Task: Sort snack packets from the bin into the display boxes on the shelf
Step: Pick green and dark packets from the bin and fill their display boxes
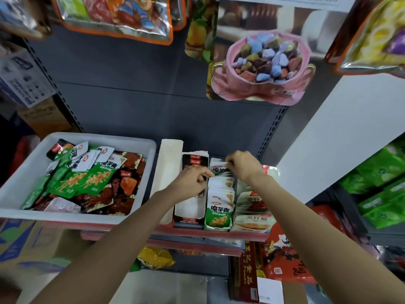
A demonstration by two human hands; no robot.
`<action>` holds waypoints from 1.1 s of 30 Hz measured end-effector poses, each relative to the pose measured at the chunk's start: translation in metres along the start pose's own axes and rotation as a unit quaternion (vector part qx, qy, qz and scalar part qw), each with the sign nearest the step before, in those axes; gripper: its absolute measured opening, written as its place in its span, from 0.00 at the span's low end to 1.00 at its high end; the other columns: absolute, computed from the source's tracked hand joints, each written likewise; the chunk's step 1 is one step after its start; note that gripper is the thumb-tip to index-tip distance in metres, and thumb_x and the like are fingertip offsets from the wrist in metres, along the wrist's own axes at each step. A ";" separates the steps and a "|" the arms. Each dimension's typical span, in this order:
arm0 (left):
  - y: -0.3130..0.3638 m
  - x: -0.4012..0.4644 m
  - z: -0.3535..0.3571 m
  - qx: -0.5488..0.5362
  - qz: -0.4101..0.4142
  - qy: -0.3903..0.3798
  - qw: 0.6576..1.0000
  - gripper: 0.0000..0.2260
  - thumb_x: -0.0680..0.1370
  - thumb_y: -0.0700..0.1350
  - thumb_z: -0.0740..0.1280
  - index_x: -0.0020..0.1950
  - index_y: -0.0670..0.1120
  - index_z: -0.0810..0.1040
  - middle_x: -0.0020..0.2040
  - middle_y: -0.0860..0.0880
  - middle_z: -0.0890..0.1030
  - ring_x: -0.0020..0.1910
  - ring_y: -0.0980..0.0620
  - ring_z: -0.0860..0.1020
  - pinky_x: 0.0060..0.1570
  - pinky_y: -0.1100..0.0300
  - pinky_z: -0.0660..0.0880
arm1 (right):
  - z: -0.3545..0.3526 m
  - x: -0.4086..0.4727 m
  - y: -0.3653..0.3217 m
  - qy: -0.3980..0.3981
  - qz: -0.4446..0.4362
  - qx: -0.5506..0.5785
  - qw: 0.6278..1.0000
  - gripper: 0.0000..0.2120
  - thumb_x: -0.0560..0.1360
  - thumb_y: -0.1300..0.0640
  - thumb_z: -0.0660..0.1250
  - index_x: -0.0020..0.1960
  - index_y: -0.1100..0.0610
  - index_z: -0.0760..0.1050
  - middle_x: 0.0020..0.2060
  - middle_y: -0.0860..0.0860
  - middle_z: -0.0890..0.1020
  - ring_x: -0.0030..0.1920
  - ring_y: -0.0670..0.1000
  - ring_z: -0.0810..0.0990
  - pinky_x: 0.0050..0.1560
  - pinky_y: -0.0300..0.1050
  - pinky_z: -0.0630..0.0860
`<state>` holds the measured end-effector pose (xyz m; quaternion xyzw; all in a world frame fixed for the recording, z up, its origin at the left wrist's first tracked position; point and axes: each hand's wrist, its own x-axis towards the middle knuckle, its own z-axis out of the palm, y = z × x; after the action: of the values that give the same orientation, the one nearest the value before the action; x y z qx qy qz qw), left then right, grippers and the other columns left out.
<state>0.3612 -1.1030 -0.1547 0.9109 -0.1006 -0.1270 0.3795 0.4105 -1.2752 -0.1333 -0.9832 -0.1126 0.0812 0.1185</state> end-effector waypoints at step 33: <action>-0.245 -0.094 -0.143 0.220 -0.175 0.037 0.959 0.20 0.80 0.49 0.60 0.73 0.54 0.65 0.78 0.52 0.52 0.76 0.44 0.53 0.73 0.45 0.56 | 0.150 0.068 -0.306 -0.039 0.191 0.499 0.845 0.21 0.75 0.62 0.66 0.68 0.60 0.70 0.58 0.56 0.79 0.48 0.49 0.76 0.39 0.29 0.70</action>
<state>0.3375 -0.8119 -0.2180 0.9793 0.0494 -0.1321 0.1452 0.3858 -0.9373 -0.2087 -0.7897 0.1289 0.1855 0.5704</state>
